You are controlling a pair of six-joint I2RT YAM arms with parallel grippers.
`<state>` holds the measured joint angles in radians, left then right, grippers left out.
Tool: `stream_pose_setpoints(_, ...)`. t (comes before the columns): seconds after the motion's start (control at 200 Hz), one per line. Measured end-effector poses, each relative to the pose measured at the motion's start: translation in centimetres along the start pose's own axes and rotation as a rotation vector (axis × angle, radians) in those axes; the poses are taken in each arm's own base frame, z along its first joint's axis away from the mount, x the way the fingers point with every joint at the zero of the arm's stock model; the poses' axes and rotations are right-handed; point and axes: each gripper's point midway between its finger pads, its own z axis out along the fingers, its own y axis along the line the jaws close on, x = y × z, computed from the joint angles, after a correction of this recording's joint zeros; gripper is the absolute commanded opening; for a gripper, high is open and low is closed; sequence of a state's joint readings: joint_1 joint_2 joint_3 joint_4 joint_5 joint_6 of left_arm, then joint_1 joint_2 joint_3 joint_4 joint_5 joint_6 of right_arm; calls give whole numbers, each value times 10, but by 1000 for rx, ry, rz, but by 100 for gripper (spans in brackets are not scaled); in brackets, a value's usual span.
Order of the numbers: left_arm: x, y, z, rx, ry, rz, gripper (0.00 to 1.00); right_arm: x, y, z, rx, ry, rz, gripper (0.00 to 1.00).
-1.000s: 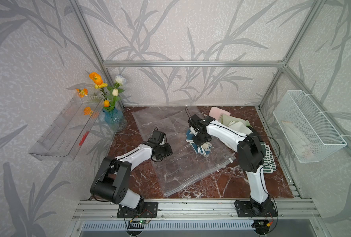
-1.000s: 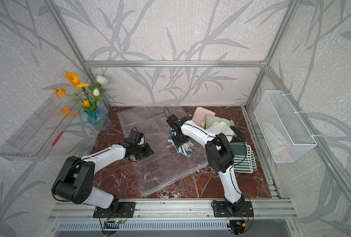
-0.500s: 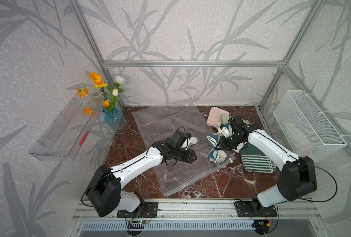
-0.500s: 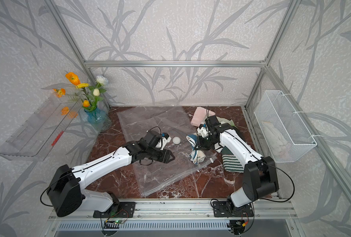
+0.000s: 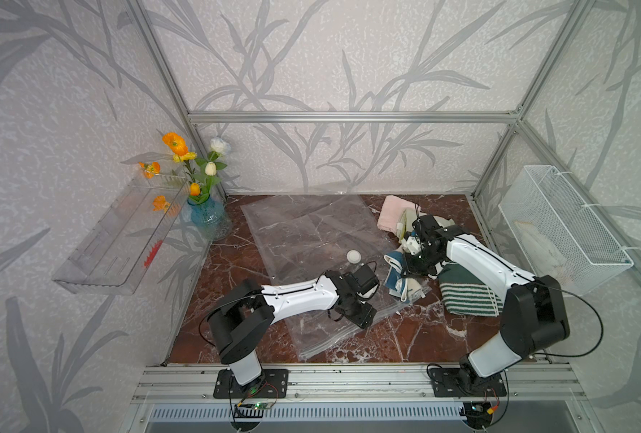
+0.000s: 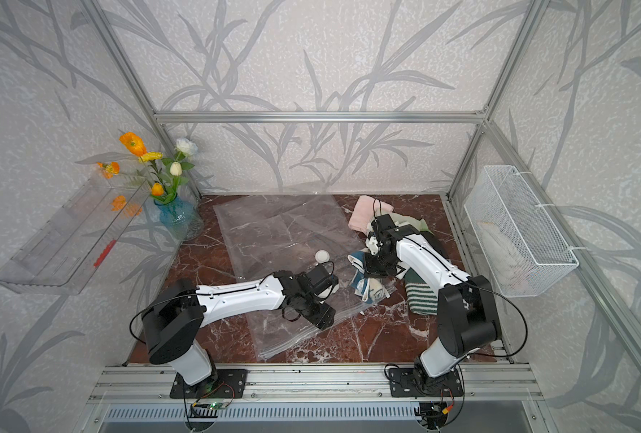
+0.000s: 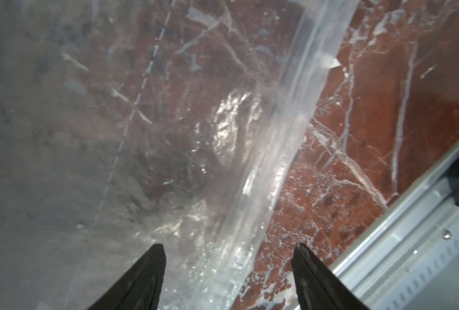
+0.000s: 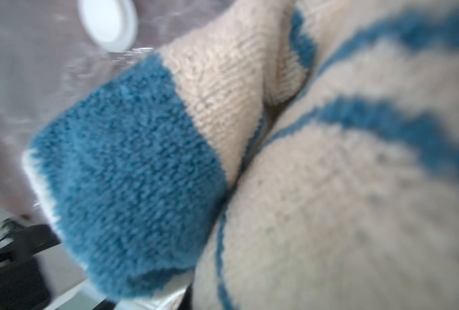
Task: Place the folded towel into the vacuum bag
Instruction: Place the towel in the vacuum bag, then pick up the towel from the center of the board.
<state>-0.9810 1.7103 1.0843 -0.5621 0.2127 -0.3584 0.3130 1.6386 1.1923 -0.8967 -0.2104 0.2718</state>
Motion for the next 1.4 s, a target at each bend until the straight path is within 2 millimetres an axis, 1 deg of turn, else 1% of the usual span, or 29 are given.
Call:
stream_pose_setpoints(0.055,-2,2,1,-5,-5,-3,75,2,-18,14,85,25,18,33)
stream_pose_setpoints(0.115,-4,1,2,-1,-16,-2,74,4,-28,25,134,47,27,44)
stream_pose_setpoints(0.185,-7,2,4,3,-30,-4,74,0,-31,32,170,40,32,58)
stream_pose_setpoints(0.24,-7,3,7,4,-32,-10,73,-2,-32,32,194,25,32,69)
stream_pose_setpoints(0.29,-5,5,9,4,-29,-12,72,-4,-30,31,210,13,27,76)
stream_pose_setpoints(0.345,-3,7,12,3,-24,-18,71,-6,-28,30,227,3,21,82)
stream_pose_setpoints(0.4,-1,9,14,1,-21,-26,71,-7,-25,31,253,2,10,86)
stream_pose_setpoints(0.445,0,10,14,2,-21,-29,70,-9,-23,33,283,4,1,87)
stream_pose_setpoints(0.51,-1,10,15,6,-24,-29,70,-11,-24,41,339,24,-9,87)
stream_pose_setpoints(0.59,-2,9,15,13,-30,-34,70,-7,-29,55,410,58,-23,83)
stream_pose_setpoints(0.64,-3,9,15,16,-33,-36,70,-5,-34,59,445,69,-27,77)
stream_pose_setpoints(0.735,-3,9,16,19,-34,-36,70,-5,-37,58,461,71,-32,55)
stream_pose_setpoints(0.8,-2,10,16,18,-32,-36,70,-6,-40,57,470,67,-31,36)
stream_pose_setpoints(0.83,-2,10,16,18,-31,-36,70,-6,-39,55,469,62,-31,30)
stream_pose_setpoints(0.865,-2,10,16,18,-32,-35,70,-7,-39,53,464,55,-31,25)
stream_pose_setpoints(0.985,-2,10,17,18,-34,-35,70,-6,-34,45,431,32,-41,19)
stream_pose_setpoints(1.055,-1,11,17,11,-32,-35,69,-7,-28,35,393,10,-46,17)
stream_pose_setpoints(1.135,-1,15,17,-10,-33,-29,64,-11,-16,14,327,-50,-59,15)
stream_pose_setpoints(1.19,0,18,16,-28,-31,-23,64,-13,-6,-5,277,-101,-66,15)
stream_pose_setpoints(1.26,1,19,13,-40,-28,-12,71,-14,4,-27,214,-161,-73,14)
stream_pose_setpoints(1.315,0,16,7,-42,-29,0,76,-13,9,-39,176,-190,-74,13)
stream_pose_setpoints(1.4,-7,-1,-5,-15,-57,42,83,-11,8,-49,129,-213,-53,12)
